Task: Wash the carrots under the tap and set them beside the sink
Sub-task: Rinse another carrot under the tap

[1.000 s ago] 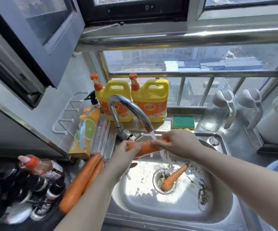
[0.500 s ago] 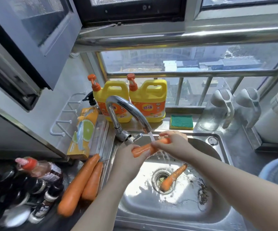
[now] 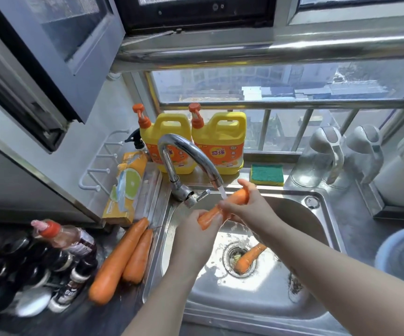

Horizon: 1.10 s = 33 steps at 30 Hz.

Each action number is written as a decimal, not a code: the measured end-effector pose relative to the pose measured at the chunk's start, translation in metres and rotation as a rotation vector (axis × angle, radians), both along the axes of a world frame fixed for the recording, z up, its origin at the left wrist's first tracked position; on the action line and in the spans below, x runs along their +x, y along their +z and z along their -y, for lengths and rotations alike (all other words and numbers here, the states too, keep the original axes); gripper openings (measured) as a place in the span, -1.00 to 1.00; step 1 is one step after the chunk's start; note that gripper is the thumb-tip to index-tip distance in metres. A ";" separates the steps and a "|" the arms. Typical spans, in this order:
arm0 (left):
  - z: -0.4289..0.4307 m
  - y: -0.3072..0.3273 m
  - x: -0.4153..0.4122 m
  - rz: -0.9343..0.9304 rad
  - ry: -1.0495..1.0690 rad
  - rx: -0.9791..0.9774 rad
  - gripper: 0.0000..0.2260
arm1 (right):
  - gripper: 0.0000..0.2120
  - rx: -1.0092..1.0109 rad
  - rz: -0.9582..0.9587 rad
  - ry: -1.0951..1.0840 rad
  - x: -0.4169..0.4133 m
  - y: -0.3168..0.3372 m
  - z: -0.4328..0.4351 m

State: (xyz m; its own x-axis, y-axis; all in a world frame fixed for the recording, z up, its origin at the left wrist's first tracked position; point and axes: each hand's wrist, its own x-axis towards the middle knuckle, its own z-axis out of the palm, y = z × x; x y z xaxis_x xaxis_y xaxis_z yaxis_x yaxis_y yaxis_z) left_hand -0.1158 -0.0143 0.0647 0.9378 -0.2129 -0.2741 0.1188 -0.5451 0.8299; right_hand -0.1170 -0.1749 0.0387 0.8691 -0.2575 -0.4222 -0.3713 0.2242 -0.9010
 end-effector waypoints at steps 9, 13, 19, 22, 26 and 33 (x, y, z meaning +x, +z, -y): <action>0.000 -0.001 0.006 -0.035 0.016 -0.055 -0.87 | -0.19 0.020 -0.003 0.049 0.004 0.009 0.006; 0.003 -0.002 0.007 0.027 -0.009 -0.023 -0.76 | -0.27 0.079 0.026 0.008 0.008 0.014 0.011; 0.005 -0.001 0.006 0.139 -0.064 0.017 -0.77 | -0.25 0.008 0.030 0.059 0.009 0.021 0.020; 0.002 0.001 0.012 0.096 -0.058 -0.012 -0.77 | -0.24 0.108 0.047 0.144 0.008 0.025 0.028; 0.007 0.004 0.007 0.195 -0.103 0.036 -0.84 | -0.33 0.046 0.075 0.034 0.011 0.018 0.022; 0.001 0.008 0.008 0.120 -0.075 0.042 -0.72 | -0.43 -0.035 0.076 0.023 0.011 0.016 0.014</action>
State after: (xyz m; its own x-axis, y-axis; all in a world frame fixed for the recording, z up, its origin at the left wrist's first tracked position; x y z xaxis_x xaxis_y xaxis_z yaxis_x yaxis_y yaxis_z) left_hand -0.1074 -0.0155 0.0727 0.9463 -0.2743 -0.1709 -0.0224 -0.5833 0.8119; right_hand -0.1056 -0.1886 0.0543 0.9042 -0.2504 -0.3459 -0.3061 0.1847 -0.9339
